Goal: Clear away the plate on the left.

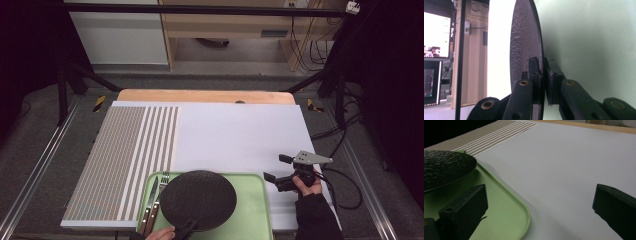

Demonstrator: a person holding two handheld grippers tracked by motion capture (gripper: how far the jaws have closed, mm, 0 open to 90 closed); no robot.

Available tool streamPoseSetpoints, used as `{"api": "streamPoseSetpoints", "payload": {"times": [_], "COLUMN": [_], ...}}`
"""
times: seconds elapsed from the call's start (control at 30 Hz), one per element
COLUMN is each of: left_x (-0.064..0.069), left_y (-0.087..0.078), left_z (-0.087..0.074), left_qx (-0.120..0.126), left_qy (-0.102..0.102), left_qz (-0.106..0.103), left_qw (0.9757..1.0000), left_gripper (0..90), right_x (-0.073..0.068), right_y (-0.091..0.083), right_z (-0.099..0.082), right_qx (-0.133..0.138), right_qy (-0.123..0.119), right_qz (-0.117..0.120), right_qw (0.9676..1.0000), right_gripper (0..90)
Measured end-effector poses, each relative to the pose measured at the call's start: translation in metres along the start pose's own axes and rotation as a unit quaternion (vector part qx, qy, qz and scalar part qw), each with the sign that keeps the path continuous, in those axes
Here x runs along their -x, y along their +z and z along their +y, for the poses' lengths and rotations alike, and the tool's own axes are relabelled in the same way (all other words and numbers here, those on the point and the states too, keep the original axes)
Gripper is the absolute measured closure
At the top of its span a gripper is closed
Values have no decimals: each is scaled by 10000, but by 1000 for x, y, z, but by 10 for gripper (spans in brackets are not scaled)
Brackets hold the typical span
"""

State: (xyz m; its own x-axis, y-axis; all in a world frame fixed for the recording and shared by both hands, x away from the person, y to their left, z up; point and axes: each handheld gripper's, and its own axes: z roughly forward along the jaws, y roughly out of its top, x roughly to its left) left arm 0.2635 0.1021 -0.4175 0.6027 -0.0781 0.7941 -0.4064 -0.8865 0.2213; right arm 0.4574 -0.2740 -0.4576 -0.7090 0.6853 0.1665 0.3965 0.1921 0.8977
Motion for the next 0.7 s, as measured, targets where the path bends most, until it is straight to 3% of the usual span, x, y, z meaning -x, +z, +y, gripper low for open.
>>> {"api": "streamPoseSetpoints", "payload": {"times": [0.7], "left_x": [10], "left_y": [16], "left_z": [8], "left_qx": [27], "left_qy": [123], "left_qz": [-269], "left_qw": [9996], "left_gripper": [834], "right_x": [0], "right_y": [0], "right_z": [0], "right_qx": [13], "right_qy": [12], "right_qz": [3], "right_qw": [10000], "right_gripper": [3]}}
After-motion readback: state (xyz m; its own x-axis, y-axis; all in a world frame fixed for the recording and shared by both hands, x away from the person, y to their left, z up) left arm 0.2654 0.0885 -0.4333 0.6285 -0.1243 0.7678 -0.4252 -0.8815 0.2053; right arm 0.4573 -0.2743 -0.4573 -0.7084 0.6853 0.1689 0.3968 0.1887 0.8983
